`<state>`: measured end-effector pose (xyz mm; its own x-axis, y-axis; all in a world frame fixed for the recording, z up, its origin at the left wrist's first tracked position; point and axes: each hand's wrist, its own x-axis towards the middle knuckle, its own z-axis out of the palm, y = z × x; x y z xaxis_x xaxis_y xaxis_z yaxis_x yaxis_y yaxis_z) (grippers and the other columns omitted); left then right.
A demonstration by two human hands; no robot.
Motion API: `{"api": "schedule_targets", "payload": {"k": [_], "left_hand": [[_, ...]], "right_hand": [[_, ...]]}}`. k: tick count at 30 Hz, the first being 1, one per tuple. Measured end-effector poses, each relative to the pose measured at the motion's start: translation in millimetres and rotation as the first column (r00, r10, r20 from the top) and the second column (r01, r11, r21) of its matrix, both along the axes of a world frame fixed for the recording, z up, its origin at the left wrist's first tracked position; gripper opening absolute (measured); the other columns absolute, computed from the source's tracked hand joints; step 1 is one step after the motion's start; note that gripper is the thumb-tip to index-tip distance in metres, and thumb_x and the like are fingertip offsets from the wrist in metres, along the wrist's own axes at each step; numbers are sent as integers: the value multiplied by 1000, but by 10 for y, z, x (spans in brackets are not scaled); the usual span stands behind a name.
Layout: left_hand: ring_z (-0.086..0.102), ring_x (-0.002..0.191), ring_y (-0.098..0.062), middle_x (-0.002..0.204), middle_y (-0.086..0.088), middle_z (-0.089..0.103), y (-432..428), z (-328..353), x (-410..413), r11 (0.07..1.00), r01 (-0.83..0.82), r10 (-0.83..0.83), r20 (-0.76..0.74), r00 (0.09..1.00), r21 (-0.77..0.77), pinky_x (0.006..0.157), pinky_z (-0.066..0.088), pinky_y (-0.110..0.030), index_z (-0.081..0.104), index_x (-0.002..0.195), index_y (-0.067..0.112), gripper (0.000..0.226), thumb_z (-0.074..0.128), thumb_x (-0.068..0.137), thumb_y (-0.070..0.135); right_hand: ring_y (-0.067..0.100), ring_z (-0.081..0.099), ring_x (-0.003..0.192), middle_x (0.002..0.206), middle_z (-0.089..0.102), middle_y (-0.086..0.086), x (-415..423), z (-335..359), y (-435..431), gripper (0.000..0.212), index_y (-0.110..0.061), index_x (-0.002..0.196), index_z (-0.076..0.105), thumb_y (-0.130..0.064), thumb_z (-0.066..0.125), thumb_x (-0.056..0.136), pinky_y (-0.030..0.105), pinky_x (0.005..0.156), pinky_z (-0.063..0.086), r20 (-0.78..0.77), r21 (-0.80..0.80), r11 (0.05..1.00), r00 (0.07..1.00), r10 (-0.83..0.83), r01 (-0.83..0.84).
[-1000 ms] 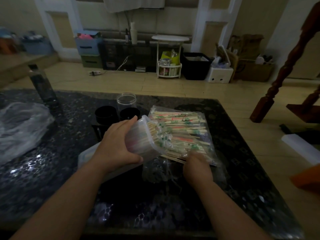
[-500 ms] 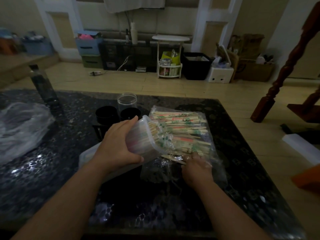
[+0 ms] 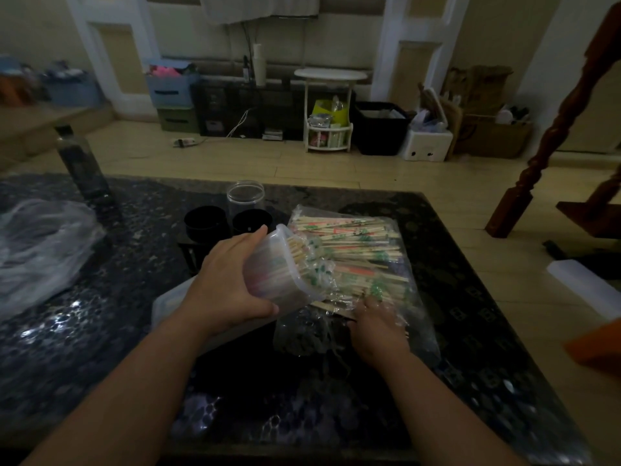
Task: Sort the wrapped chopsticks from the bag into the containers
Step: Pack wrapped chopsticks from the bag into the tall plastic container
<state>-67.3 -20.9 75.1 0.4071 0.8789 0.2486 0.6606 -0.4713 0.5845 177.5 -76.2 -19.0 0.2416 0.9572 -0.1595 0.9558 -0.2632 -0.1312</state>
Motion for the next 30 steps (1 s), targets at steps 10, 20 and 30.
{"api": "schedule_targets", "payload": {"k": [10,20,30], "left_hand": [[31,135,-16,149,1,38,0,-3,-4,1000,-4,4,0,1000,11,104,23,-27,29,151,29,127,63,33,63],[29,135,-13,148,4,37,-16,-3,2,1000,-3,3,-4,1000,3,104,23,-26,28,151,32,127,63,33,62],[31,136,-16,149,1,38,-10,1,2,1000,6,-6,-7,1000,7,106,23,-28,29,151,29,127,62,33,63]], "right_hand": [[30,60,105,112,67,10,-41,51,1,30,-22,117,68,-19,54,90,33,89,46,-148,118,993,989,5,12],[31,57,111,118,63,13,-93,77,-29,30,-11,116,61,-14,51,88,38,98,45,-44,45,998,998,-32,34],[29,59,108,119,54,8,-107,106,-103,28,-13,119,59,-11,41,98,40,86,52,-6,168,986,1000,-10,11]]}}
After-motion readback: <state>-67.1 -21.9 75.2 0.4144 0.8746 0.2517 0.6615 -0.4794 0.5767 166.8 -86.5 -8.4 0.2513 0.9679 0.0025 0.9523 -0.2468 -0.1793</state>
